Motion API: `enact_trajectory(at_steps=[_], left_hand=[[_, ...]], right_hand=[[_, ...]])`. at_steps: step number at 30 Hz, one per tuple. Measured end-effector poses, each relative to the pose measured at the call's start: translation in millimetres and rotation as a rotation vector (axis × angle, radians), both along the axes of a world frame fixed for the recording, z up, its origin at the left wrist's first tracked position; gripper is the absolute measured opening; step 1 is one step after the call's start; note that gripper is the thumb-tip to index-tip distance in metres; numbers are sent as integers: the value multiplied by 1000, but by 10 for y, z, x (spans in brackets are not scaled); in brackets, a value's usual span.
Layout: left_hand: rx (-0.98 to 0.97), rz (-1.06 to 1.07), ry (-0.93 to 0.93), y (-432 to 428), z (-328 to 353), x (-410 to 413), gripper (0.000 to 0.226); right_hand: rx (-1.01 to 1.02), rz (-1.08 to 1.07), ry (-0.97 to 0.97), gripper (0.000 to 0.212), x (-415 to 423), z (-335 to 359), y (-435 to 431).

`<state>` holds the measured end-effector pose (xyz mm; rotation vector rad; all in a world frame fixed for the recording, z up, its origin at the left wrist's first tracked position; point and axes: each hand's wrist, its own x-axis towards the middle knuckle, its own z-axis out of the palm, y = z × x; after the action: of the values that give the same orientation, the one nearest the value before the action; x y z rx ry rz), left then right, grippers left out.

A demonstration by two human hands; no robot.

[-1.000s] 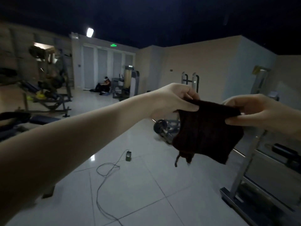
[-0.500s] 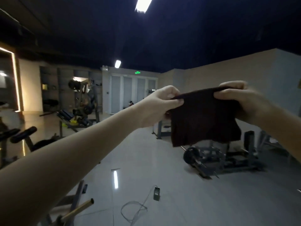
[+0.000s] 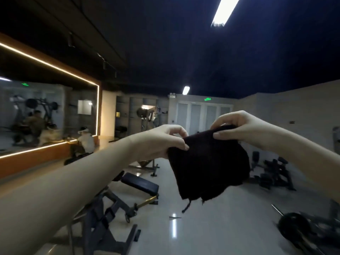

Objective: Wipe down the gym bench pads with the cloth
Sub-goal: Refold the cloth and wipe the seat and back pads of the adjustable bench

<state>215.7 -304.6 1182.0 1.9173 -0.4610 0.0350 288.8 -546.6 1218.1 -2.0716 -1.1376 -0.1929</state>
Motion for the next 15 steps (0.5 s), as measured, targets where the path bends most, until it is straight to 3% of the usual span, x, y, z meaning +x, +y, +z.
enact_trajectory(at_steps=[4, 10, 15], left_hand=[[194, 130, -14, 191, 99, 480, 37], [257, 396, 74, 565, 90, 1247, 23], [166, 667, 142, 960, -129, 1647, 20]], right_hand=[[46, 70, -102, 6, 640, 51, 494], [37, 117, -314, 15, 1492, 24, 1161], [78, 271, -233, 14, 1893, -355, 1810]])
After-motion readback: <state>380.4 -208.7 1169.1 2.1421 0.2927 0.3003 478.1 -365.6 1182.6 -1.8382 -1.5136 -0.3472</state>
